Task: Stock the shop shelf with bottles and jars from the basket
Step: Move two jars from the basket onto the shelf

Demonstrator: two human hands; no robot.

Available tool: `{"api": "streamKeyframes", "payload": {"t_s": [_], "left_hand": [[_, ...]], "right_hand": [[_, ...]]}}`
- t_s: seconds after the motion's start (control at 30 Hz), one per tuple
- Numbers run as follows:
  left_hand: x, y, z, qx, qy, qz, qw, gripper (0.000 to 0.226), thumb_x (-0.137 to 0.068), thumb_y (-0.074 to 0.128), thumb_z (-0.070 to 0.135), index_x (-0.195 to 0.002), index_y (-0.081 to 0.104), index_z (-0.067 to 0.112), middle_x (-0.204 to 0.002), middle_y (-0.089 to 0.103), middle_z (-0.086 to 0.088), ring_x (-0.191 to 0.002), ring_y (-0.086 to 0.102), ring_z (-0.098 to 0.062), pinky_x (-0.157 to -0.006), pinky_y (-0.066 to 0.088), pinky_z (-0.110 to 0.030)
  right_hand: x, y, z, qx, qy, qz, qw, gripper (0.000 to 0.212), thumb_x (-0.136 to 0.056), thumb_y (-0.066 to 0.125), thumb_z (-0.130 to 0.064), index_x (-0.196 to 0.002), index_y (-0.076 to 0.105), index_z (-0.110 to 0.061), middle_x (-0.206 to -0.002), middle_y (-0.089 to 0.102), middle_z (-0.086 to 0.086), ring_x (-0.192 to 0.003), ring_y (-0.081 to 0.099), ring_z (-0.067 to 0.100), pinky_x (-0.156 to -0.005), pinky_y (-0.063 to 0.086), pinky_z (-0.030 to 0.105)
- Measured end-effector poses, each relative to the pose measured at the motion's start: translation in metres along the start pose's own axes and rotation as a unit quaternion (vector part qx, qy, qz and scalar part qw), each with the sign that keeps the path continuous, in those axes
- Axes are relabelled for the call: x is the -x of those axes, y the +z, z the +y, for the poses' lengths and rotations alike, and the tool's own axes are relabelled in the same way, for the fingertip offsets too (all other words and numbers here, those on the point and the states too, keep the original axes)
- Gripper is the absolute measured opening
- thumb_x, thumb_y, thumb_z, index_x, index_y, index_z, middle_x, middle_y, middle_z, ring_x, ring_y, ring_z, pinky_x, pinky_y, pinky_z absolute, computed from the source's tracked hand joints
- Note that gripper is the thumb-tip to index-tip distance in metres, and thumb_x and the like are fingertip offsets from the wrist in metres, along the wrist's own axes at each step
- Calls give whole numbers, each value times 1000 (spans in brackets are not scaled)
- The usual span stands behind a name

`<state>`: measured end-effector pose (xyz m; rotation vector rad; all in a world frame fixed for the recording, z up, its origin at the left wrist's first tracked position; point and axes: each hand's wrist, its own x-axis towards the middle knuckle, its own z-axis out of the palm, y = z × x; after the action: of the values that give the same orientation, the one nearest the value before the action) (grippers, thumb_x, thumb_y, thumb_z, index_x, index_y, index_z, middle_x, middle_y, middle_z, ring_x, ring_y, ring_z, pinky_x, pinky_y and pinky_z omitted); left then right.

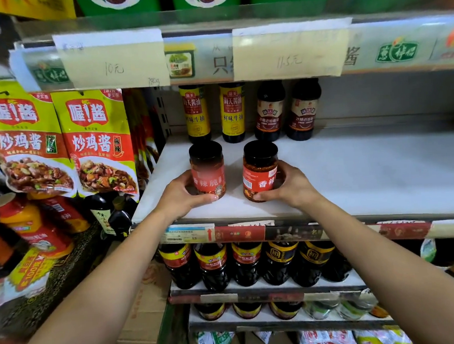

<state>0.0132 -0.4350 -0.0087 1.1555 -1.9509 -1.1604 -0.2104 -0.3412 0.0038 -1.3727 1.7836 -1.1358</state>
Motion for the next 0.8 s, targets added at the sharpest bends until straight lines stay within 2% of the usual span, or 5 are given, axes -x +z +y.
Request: {"api": "streamKeyframes", "payload": {"t_s": [0.13,0.27,0.4,0.53,0.8], "left_hand": [[1,0,1,1,4,2,1000,65,-66,80,16,-123,50,13,-122,61,-7,-101,58,-16,-96,45,-31],[1,0,1,-3,2,-2,1000,65,-66,80,18,-123,50,14,-124,61,-8,-103,59,-17,-96,45,-32],[0,0,2,-14,6,6,1000,64,-65,81,20,-122,51,15,-121,62,-7,-99,59,-16,-90,44,-28],[0,0,1,-21,7,21,1000,65,-63,82,24,-121,51,17,-120,63,-6,-102,60,-19,-93,46,-32],[-11,-11,-6,-10,-16,83,996,66,-58,85,24,-116,55,16,-117,65,-7,-103,62,-22,-97,48,-40]], "right_hand": [[2,6,-5,-28,-17,-30,999,75,-61,81,-4,-124,41,-11,-110,53,0,-94,54,8,-82,46,16],[-2,0,0,-31,-7,-44,999,78,-60,81,-2,-125,41,-14,-114,57,1,-104,57,16,-100,45,36],[-3,9,-2,11,-10,43,999,79,-52,88,-19,-118,44,-18,-108,57,-3,-98,56,14,-88,47,31],[-7,15,-1,-9,-20,-2,1000,84,-50,89,-19,-119,41,-18,-115,60,4,-105,59,19,-97,48,41],[-19,22,-11,25,0,20,999,83,-58,85,-19,-127,38,-18,-110,53,-6,-101,51,12,-89,41,26]]}}
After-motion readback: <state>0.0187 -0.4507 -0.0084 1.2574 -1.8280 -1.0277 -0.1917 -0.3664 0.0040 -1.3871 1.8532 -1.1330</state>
